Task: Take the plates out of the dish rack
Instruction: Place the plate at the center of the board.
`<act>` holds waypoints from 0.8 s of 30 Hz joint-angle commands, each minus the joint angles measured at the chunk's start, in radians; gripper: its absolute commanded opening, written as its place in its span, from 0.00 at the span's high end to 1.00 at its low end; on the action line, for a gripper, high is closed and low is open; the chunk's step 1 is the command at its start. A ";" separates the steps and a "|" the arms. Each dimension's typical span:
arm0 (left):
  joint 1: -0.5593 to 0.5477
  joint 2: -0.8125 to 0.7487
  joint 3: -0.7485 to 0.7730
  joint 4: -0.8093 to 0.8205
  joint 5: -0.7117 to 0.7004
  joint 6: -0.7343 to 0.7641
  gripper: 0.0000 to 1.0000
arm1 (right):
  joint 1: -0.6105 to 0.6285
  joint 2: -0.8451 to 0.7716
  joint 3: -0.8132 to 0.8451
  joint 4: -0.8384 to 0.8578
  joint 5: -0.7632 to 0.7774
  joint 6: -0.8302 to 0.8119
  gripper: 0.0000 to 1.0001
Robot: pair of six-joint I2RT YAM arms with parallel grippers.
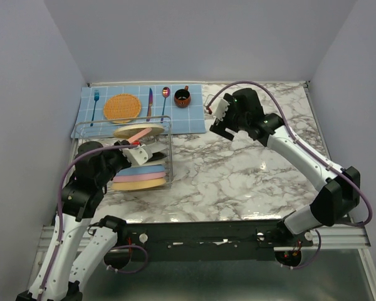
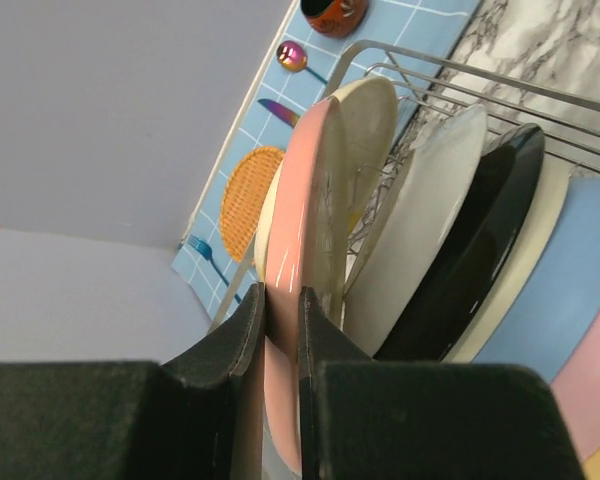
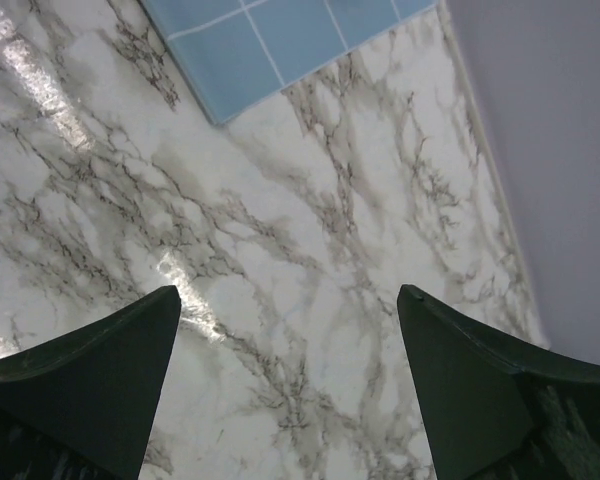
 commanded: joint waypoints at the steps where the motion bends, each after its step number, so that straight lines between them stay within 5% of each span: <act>1: -0.006 -0.002 0.048 -0.070 0.190 -0.008 1.00 | 0.041 0.070 0.113 -0.026 0.061 -0.135 0.02; 24: -0.006 0.013 0.106 -0.273 0.267 0.268 1.00 | 0.274 0.147 0.224 -0.013 0.130 -0.302 0.03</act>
